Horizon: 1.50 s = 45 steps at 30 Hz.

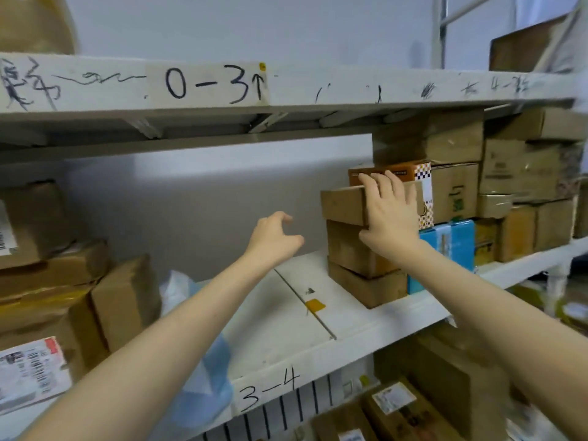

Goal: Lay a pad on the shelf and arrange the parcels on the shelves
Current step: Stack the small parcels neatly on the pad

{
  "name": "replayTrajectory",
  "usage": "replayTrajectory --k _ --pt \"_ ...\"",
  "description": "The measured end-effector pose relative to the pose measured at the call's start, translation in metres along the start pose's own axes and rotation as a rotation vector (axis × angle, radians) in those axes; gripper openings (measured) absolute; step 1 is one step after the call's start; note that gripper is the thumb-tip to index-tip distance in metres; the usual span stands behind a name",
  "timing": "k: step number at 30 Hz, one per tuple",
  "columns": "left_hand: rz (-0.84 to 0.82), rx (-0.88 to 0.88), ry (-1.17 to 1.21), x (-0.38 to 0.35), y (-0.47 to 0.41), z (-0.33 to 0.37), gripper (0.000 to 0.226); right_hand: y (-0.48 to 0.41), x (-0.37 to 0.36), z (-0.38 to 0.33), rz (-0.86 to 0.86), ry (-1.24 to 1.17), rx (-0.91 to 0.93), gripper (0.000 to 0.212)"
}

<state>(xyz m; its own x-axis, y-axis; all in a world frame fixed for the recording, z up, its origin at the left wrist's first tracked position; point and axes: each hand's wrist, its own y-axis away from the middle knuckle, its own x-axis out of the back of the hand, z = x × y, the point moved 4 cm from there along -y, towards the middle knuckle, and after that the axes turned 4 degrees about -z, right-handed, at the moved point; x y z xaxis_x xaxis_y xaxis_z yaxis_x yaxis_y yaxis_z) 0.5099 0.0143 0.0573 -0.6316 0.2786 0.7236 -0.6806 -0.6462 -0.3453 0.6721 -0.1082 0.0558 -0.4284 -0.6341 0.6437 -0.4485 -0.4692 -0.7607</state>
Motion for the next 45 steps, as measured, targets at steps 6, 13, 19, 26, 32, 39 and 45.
replayTrajectory --k 6,13,19,26,32,39,45 --pt "-0.016 0.057 0.145 -0.034 -0.024 0.011 0.048 -0.012 0.000 0.018 0.122 -0.051 0.214 0.064" --pt "0.047 0.292 0.659 -0.024 -0.017 0.001 0.061 0.003 0.021 0.003 0.291 -0.293 0.392 0.064" --pt "0.021 0.385 1.343 0.003 0.008 -0.012 0.078 0.031 0.023 -0.040 0.351 -0.402 0.697 0.051" --pt "0.291 0.306 1.328 0.064 0.061 -0.057 0.067 0.047 0.024 -0.087 -0.015 -0.853 0.184 0.080" --pt "0.506 0.121 1.144 0.140 0.133 -0.090 0.062 0.087 0.027 -0.181 -0.798 -1.955 -0.495 0.057" --pt "0.518 0.018 0.897 0.221 0.190 -0.145 0.063 0.117 0.051 -0.291 -0.812 -1.926 -0.271 0.055" --pt "0.738 0.013 0.453 0.292 0.215 -0.180 0.049 0.090 0.072 -0.331 -0.600 -1.834 -0.118 0.043"
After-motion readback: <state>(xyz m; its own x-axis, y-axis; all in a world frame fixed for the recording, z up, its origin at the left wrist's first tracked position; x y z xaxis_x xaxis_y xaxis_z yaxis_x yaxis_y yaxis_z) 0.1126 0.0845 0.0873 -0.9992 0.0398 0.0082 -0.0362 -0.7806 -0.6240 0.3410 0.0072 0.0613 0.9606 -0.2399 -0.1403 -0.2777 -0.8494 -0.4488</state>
